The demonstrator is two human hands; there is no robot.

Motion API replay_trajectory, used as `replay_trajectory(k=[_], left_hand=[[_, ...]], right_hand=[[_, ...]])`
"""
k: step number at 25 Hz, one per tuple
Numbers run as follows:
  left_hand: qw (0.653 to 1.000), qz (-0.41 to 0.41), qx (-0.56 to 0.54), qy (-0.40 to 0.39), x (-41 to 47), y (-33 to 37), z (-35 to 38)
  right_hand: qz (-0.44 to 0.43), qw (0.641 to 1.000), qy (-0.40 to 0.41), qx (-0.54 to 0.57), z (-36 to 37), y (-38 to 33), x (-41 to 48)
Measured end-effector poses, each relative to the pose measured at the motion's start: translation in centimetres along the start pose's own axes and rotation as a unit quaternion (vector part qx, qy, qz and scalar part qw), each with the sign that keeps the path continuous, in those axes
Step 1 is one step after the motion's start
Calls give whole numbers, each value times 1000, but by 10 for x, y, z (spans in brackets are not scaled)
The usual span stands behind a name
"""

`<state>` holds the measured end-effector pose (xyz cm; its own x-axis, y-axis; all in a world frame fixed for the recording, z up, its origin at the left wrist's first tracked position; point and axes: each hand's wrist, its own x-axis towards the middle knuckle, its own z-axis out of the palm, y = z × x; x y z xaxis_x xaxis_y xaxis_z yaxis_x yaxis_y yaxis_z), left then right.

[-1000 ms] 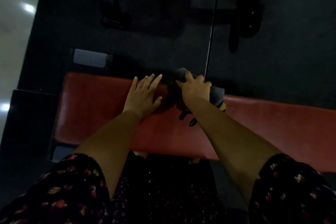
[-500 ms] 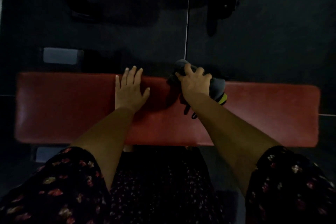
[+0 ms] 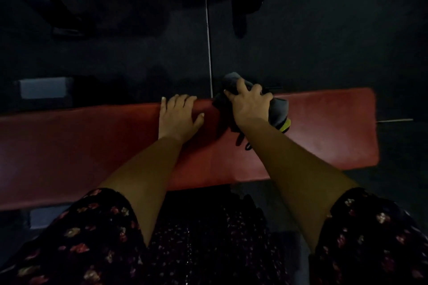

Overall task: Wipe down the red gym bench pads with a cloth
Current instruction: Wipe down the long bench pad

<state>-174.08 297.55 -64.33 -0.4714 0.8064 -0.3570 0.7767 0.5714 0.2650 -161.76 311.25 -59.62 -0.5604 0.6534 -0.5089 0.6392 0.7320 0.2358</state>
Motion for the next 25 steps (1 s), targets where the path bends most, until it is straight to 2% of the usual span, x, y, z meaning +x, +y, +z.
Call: replay_trajectory(k=[2,4,7,12,15,18,21,25], left_hand=[[999,34,13,37,-1,8,2],[997,68,19,41,1,24,0],[997,76,26,0,8,53,-5],[992,31,45,-110,26,90,3],[991,15,58,-121,30,102,8],[990,72,65,-104,35,123,8],[981,101,65,-155,53,152,6],[968,155,87,-176,74,169,3]], right_hand=[[8,1000,-10,7,1,13,1],[19,999,-22,14,3,27,2],[34,999,-35,16,9,49,2],[44,998,-47,17,19,90,5],[54,998,-43,16,27,115,4],[57,998,-37,3,34,136,4],[67,997,-32,5,39,156,4],[86,996,-30,16,49,184,2]])
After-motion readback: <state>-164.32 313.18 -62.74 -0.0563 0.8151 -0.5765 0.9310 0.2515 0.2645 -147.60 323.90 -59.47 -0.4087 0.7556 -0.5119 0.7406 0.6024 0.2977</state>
